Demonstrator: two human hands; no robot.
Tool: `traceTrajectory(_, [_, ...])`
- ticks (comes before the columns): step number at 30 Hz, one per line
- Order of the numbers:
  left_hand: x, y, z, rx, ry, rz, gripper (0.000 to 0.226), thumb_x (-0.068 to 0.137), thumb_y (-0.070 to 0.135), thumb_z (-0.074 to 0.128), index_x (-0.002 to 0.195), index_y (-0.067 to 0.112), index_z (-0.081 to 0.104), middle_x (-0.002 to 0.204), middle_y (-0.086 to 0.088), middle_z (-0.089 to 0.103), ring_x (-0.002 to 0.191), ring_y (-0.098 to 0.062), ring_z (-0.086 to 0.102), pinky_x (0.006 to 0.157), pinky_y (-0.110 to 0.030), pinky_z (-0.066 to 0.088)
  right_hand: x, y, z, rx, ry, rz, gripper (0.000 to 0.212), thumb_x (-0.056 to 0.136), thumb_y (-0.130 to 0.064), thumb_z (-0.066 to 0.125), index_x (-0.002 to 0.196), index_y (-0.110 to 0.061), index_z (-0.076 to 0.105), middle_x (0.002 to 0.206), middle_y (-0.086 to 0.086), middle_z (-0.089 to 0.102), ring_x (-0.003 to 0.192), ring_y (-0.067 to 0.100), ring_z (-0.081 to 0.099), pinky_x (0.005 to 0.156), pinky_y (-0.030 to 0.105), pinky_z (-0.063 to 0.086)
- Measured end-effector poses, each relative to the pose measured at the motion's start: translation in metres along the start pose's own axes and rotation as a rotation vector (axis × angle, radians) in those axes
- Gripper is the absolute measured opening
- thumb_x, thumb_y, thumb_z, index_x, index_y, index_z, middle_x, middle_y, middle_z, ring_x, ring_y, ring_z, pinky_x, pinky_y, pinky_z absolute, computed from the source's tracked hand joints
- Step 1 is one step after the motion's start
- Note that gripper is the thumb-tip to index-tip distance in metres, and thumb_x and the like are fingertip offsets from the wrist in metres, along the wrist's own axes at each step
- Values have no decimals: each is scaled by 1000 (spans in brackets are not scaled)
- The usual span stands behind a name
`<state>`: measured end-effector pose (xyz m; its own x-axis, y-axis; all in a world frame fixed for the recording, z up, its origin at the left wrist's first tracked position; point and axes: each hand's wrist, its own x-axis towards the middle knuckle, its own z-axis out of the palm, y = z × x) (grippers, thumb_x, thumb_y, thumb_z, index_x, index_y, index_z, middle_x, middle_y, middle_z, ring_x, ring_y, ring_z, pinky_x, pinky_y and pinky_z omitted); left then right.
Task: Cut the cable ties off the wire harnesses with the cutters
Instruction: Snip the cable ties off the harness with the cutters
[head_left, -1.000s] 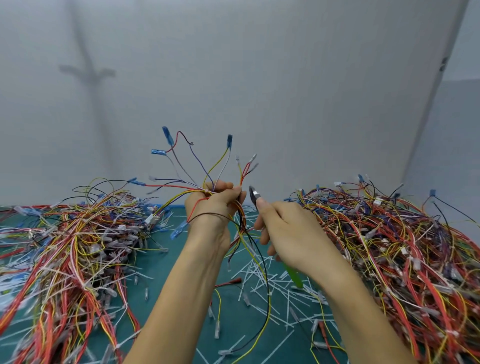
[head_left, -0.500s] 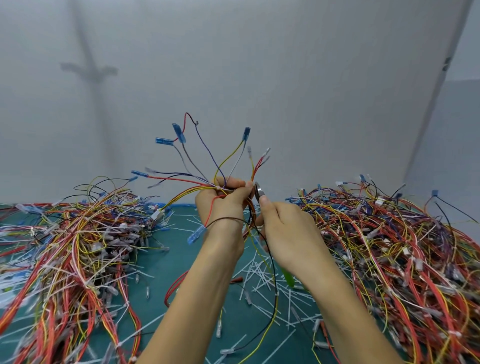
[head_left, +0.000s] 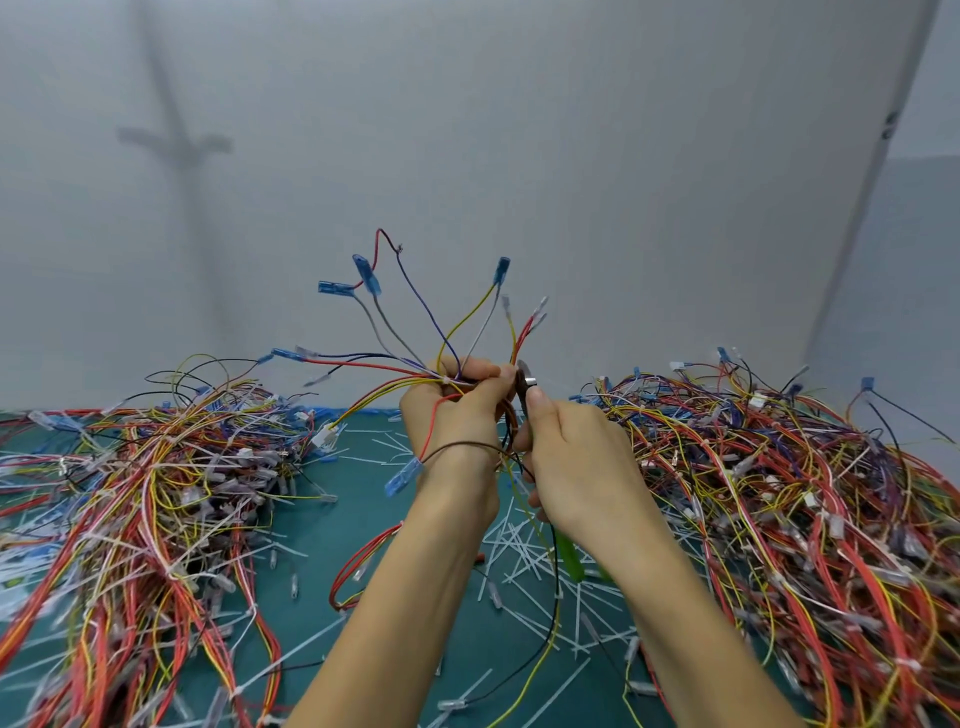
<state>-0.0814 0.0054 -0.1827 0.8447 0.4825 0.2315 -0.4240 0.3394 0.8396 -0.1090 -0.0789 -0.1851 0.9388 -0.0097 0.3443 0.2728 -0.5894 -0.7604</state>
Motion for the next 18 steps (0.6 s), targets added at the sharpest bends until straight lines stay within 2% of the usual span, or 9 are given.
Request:
traceTrajectory(6, [-1,2,0,-46,-29,-54,32,82,-17,61,69,11,50,50,9,61,70,-24,64,67,-28,55,2,3,1,39,0,-12,59,105,-43,28,62,-13,57,64,12,65,68,36,65,70,51,54])
traceTrajectory(10, [-1,6,-2,-83,-45,-134,27,83,-16,61,76,8,50,61,-2,60,65,-23,63,57,-23,54,3,6,2,74,-4,-4,58,105,-43,30,59,-19,57,68,13,67,74,38,66,74,52,55])
traceTrajectory(13, [2,12,-6,7,-77,-174,25,83,-14,61,76,8,51,68,-6,56,69,-23,57,65,-28,51,5,6,1,127,9,31,58,103,-47,31,60,-22,60,72,10,68,76,36,67,78,53,55])
traceTrajectory(16, [8,21,-12,183,-134,-231,13,86,0,64,93,10,59,81,0,56,73,-14,52,70,-30,41,7,5,-3,199,35,48,55,100,-55,34,65,-23,63,68,3,66,75,35,67,77,55,55])
traceTrajectory(18, [12,26,-19,237,-178,-291,20,90,8,61,109,7,64,93,0,58,79,-11,50,69,-29,41,7,6,-7,219,45,19,53,95,-61,41,71,-21,64,68,4,66,72,35,66,74,56,56])
